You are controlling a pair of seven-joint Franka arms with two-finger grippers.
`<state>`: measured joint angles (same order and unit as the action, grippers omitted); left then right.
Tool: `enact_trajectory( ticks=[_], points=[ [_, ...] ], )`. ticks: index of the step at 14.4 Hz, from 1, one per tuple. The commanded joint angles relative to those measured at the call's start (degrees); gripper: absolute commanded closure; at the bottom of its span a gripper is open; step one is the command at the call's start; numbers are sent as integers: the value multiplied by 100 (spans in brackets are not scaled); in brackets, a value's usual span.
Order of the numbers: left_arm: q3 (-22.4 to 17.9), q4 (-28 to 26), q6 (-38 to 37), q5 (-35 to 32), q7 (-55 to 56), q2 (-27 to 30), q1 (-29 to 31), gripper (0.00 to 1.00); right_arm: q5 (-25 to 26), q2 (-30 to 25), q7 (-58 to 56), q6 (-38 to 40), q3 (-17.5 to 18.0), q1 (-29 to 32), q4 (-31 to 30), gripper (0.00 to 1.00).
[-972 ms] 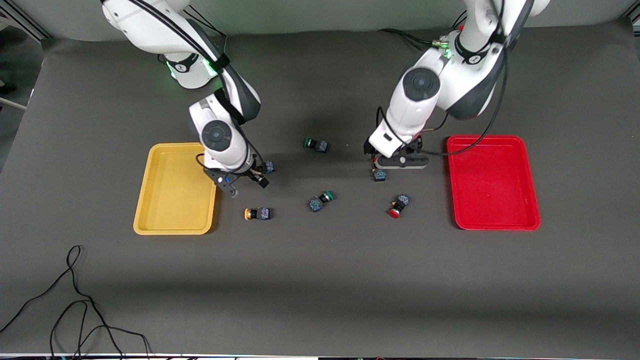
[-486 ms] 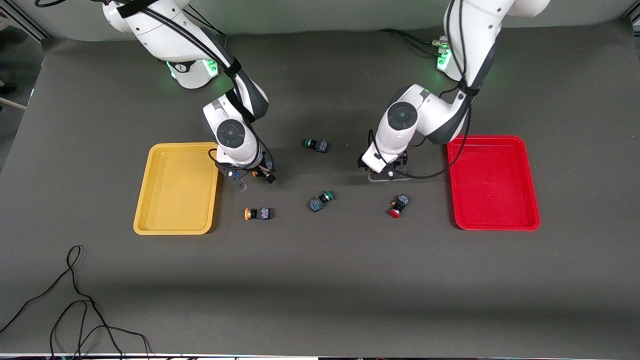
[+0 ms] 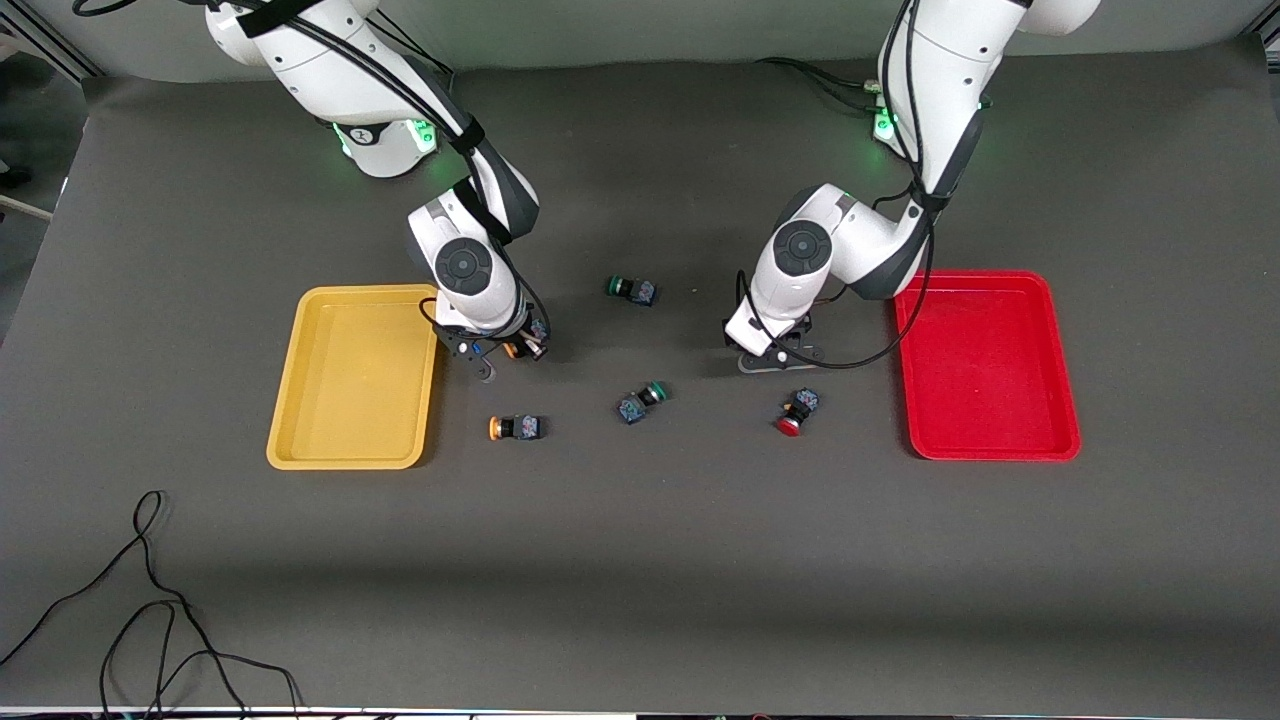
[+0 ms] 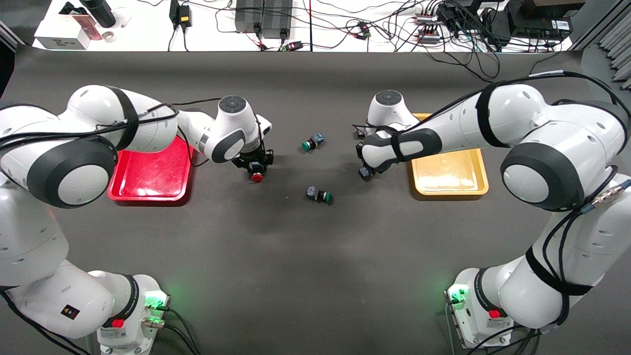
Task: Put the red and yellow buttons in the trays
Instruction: 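Grasp the buttons and carry them to the matching trays with both grippers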
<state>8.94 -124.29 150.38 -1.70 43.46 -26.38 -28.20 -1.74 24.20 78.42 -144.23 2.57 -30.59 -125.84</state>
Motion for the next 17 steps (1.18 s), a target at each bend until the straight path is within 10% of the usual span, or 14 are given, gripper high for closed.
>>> enact_trajectory(
  ticks=[1, 9, 15, 17],
  points=[
    [-59, 326, -472, -120, 171, 36, -2, 75, -72, -695, -150, 594, -134, 9, 7, 91],
    [-15, 1671, -3452, 161, -301, 1292, 647, 78, 16, -1515, -2749, 1925, -1898, 176, -318, 89],
    [-41, 662, -3920, 302, -3172, 2338, 2684, 78, -55, -1410, -3860, 468, -2191, 790, -1390, 84],
    [-50, 268, -3379, 215, -3808, 2278, 3134, 78, -55, -1287, -3887, 405, -2173, 949, -1382, 68]
  ],
)
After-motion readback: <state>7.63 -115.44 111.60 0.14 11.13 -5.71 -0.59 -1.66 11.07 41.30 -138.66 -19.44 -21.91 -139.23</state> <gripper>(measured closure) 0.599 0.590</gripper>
